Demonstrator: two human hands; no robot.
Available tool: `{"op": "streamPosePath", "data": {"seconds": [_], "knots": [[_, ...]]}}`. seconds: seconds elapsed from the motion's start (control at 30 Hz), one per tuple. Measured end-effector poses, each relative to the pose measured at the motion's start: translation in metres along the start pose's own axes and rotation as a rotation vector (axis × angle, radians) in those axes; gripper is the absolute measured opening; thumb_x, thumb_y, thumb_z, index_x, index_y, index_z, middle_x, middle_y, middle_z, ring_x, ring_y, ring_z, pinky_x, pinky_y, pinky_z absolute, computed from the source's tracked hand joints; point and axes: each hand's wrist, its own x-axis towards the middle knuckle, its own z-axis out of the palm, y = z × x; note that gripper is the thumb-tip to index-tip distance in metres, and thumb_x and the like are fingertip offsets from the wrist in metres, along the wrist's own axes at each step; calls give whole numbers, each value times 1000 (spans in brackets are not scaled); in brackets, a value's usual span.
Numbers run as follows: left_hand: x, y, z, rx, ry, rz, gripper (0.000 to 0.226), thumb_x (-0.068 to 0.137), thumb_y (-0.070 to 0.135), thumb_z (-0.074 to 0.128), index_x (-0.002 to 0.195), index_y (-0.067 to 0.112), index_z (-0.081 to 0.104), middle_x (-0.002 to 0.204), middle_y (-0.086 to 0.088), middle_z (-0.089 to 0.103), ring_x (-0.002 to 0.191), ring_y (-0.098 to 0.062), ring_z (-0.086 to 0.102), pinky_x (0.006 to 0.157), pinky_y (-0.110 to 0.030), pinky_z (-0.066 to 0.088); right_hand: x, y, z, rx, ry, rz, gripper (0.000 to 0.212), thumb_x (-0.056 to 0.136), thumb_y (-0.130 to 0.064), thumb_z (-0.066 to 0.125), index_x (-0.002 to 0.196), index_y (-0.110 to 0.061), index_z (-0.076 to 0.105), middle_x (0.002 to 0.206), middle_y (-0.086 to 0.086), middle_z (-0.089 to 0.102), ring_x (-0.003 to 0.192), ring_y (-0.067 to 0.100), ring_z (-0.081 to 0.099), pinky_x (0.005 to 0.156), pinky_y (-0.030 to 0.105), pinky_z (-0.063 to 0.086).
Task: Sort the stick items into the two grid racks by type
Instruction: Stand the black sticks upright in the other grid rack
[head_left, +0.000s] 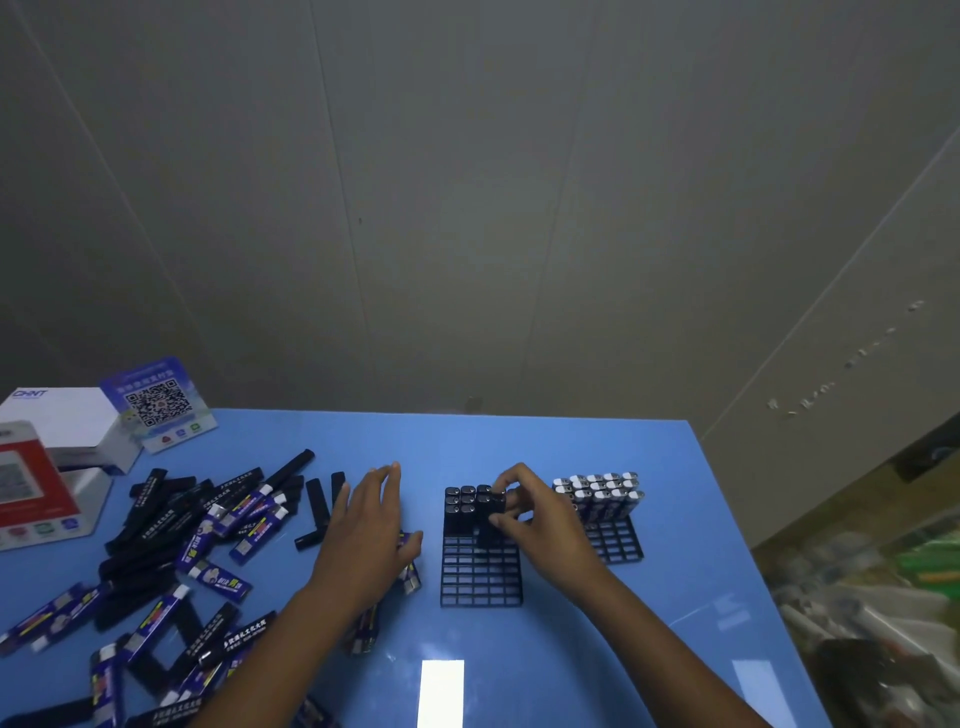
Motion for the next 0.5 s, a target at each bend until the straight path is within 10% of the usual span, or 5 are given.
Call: {"op": "streamPosePath", "data": {"seconds": [0.5], "knots": [[10,-15,21,85,25,34,93,91,59,49,156,14,-1,164,-7,4,151,-26,-2,122,-46,3,21,25,22,-283,43,-84,32,83,-1,73,84,-27,54,82,-16,52,72,-1,53,66,9,39]]}}
